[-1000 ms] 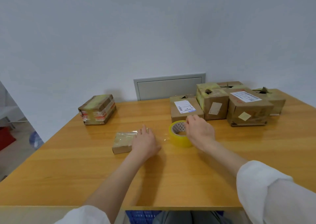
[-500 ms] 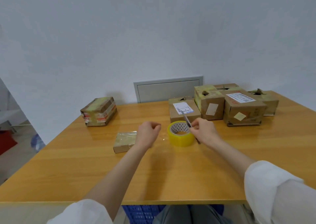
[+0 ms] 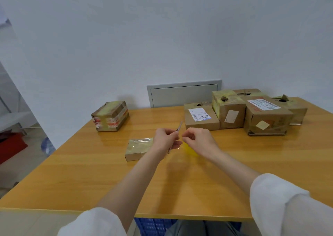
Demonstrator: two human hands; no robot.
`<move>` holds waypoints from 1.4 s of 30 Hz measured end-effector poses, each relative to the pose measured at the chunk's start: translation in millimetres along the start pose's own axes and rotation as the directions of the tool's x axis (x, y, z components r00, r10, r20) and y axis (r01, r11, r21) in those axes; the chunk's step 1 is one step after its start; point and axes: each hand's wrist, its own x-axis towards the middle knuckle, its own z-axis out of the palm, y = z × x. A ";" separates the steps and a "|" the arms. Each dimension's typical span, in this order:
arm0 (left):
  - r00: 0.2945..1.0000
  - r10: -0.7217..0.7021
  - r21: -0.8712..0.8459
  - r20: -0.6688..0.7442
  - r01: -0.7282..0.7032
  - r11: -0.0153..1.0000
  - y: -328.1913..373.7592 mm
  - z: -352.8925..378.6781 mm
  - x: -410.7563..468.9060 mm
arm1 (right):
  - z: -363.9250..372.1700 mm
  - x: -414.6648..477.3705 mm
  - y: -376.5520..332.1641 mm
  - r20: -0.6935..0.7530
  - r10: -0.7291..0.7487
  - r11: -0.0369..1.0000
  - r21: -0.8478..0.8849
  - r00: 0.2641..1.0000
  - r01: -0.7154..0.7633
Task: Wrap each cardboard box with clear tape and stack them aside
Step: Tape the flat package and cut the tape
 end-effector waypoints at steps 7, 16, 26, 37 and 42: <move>0.969 0.218 0.655 -0.117 -0.090 0.750 -24.6 -28.0 11.1 | 3.7 14.4 9.9 0.159 0.047 0.855 -0.517 0.986 0.043; 0.978 0.189 0.877 -0.093 -0.010 0.481 -45.9 -26.8 17.3 | 41.9 30.0 7.5 0.188 0.102 0.763 -0.645 0.977 0.045; 0.980 0.192 0.876 -0.050 -0.049 0.480 -53.0 -38.6 27.8 | 35.0 41.2 9.0 0.160 0.105 0.758 -0.652 0.982 0.026; 0.978 0.206 0.874 -0.020 -0.083 0.480 -56.5 -45.2 29.3 | 29.8 34.8 9.0 0.122 0.106 0.777 -0.629 0.987 -0.006; 0.977 0.214 0.889 -0.021 -0.080 0.452 -55.3 -44.7 27.8 | 21.0 20.9 14.1 0.185 0.053 0.833 -0.550 0.981 0.059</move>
